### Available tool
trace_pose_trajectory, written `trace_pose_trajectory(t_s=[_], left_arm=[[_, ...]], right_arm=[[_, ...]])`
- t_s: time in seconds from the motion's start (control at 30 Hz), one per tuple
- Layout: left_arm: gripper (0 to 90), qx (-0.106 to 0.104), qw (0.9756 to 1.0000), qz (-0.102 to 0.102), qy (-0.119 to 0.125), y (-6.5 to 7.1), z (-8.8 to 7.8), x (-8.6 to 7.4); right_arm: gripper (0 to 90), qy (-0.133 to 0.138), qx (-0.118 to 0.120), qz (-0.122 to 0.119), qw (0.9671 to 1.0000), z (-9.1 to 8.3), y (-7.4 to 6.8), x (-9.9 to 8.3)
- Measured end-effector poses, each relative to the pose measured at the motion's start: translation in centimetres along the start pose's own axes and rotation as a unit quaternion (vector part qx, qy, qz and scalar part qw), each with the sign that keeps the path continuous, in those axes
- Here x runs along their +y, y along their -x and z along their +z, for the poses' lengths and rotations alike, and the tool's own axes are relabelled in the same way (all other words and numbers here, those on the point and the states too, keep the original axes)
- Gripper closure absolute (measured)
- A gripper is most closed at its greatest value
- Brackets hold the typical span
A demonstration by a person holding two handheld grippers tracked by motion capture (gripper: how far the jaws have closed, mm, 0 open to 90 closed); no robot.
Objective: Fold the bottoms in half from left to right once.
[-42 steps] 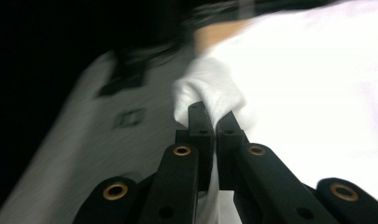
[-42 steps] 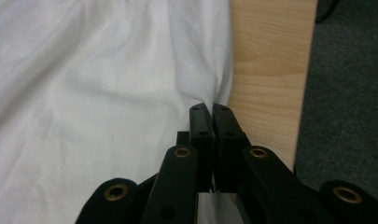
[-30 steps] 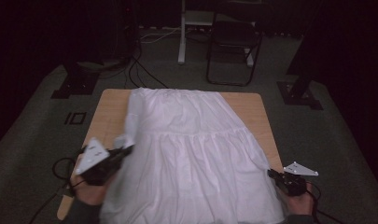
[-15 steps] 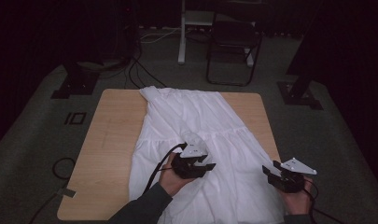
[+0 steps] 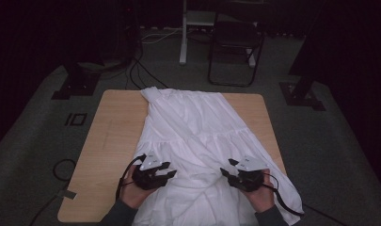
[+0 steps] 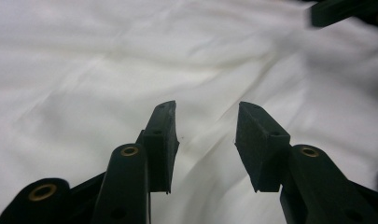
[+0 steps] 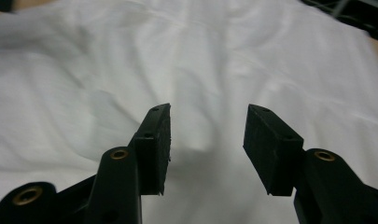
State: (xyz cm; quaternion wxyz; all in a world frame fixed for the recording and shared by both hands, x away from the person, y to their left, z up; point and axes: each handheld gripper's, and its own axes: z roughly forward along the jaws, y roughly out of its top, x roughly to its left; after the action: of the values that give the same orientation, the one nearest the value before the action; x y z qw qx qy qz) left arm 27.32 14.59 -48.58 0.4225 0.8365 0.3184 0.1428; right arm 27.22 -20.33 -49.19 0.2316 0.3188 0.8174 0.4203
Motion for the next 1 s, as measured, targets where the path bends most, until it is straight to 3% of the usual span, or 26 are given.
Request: trace_pose_trajectory(t_s=[0.03, 0.07, 0.13, 0.17, 0.2, 0.23, 0.27, 0.4, 0.43, 0.47, 0.5, 0.57, 0.6, 0.63, 0.67, 0.73, 0.77, 0.87, 0.9, 0.93, 0.97, 1.0], left_arm=[[58.1, 0.0, 1.0, 0.0, 0.0, 0.0, 0.0, 0.0], [57.8, 0.019, 0.9997, -0.017, -0.006, -0.9, -0.6, -1.4], [57.3, 0.036, 0.9986, -0.038, -0.011, -1.8, -1.3, -2.8], [57.3, 0.036, 0.9986, -0.038, -0.011, -1.8, -1.3, -2.8], [57.3, 0.046, 0.9973, -0.056, -0.011, -2.6, -1.8, -4.0], [56.8, 0.046, 0.9973, -0.056, -0.011, -2.6, -1.8, -4.0], [55.7, 0.057, 0.9956, -0.072, -0.015, -3.1, -2.0, -4.9], [53.3, 0.071, 0.9935, -0.084, -0.027, -3.6, -1.9, -6.0], [53.3, 0.076, 0.9925, -0.091, -0.029, -3.7, -1.7, -6.3], [52.4, 0.082, 0.9903, -0.106, -0.038, -4.1, -1.3, -6.8], [52.0, 0.082, 0.9903, -0.106, -0.038, -4.1, -1.3, -6.8], [51.2, 0.099, 0.987, -0.116, -0.05, -4.4, -0.9, -7.2], [51.1, 0.102, 0.9849, -0.129, -0.053, -4.7, -0.8, -7.6], [51.0, 0.102, 0.9849, -0.129, -0.053, -4.7, -0.8, -7.6], [50.6, 0.109, 0.9831, -0.138, -0.052, -4.8, -0.9, -7.8], [49.7, 0.112, 0.9826, -0.14, -0.05, -4.8, -0.9, -7.9], [48.6, 0.114, 0.9823, -0.141, -0.049, -4.8, -1.0, -7.9], [48.6, 0.106, 0.9836, -0.138, -0.046, -4.4, -0.8, -7.6], [48.6, 0.106, 0.9836, -0.138, -0.046, -4.4, -0.8, -7.6], [48.6, 0.1, 0.9855, -0.129, -0.047, -4.1, -0.6, -7.4], [48.4, 0.1, 0.9855, -0.129, -0.047, -4.1, -0.6, -7.4], [48.2, 0.099, 0.9865, -0.121, -0.049, -3.8, -0.4, -7.2]], right_arm=[[50.2, 0.0, 0.0, 0.0, 1.0, 0.0, 0.0, 0.0], [48.3, 0.004, 0.028, -0.003, 0.9996, 0.8, -0.8, 0.5], [46.8, 0.004, 0.051, -0.009, 0.9987, 1.6, -1.5, 0.9], [46.8, 0.004, 0.051, -0.009, 0.9987, 1.6, -1.5, 0.9], [46.5, -0.001, 0.061, -0.019, 0.9979, 2.4, -2.1, 1.2], [46.5, -0.001, 0.061, -0.019, 0.9979, 2.4, -2.1, 1.2], [46.1, -0.008, 0.072, -0.025, 0.9971, 3.3, -2.6, 1.3], [48.7, -0.027, 0.098, -0.02, 0.9946, 4.7, -2.9, 1.1], [54.6, -0.037, 0.102, -0.022, 0.9938, 5.1, -2.9, 0.9], [75.1, -0.056, 0.113, -0.035, 0.9913, 5.3, -3.0, 0.5], [81.7, -0.057, 0.112, -0.04, 0.9912, 5.1, -3.0, 0.3], [85.7, -0.056, 0.104, -0.044, 0.992, 4.7, -2.9, 0.2], [87.5, -0.041, 0.085, -0.043, 0.9946, 3.3, -2.4, 0.1], [87.5, -0.041, 0.085, -0.043, 0.9946, 3.3, -2.4, 0.1], [87.6, -0.025, 0.069, -0.034, 0.9967, 1.9, -1.7, 0.0], [87.7, -0.013, 0.06, -0.03, 0.9977, 0.9, -1.3, 0.0], [87.7, 0.009, 0.039, -0.019, 0.999, -1.2, -0.4, -0.3], [87.7, 0.042, 0.018, 0.001, 0.999, -4.1, 1.1, -1.2], [87.7, 0.042, 0.018, 0.001, 0.999, -4.1, 1.1, -1.2], [87.6, 0.057, 0.006, 0.013, 0.9983, -5.8, 1.9, -1.8], [87.6, 0.057, 0.006, 0.013, 0.9983, -5.8, 1.9, -1.8], [86.7, 0.049, -0.003, 0.016, 0.9987, -6.9, 2.8, -2.9]])
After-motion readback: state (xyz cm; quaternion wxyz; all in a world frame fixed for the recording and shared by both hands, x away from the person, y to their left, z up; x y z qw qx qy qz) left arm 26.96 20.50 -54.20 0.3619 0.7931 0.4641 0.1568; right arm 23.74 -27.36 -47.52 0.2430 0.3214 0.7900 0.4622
